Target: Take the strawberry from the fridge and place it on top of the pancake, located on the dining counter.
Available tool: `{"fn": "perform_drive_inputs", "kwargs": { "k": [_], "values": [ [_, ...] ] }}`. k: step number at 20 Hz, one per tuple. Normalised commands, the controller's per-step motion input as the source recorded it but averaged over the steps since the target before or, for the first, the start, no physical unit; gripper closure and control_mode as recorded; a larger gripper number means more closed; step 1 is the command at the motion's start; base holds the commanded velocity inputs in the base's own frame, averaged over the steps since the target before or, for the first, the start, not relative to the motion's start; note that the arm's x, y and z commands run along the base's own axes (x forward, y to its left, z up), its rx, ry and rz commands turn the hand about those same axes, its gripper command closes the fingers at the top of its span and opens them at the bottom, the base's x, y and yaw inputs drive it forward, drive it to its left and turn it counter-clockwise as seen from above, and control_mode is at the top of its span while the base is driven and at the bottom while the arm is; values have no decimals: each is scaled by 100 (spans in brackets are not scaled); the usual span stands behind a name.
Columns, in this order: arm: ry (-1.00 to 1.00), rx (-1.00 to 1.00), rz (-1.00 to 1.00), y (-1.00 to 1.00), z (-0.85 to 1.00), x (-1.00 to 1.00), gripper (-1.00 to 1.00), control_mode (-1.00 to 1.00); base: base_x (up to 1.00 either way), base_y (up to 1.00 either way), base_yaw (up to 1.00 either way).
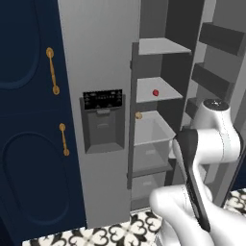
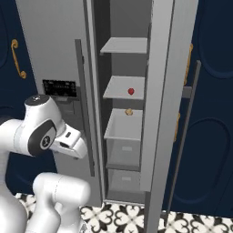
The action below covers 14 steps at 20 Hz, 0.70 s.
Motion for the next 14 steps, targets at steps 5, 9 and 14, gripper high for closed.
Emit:
{"fn": "perform_drive_inputs", "kwargs": {
  "k": [5,9,14],
  "values": [
    [0,0,0,0,0,0,-100,-100,0,0,0],
    [-2,0,-7,0,0,-5,-100,100,-15,-2,-20],
    [0,0,0,0,0,0,-100,100,-25,2,-50]
  ]
}}
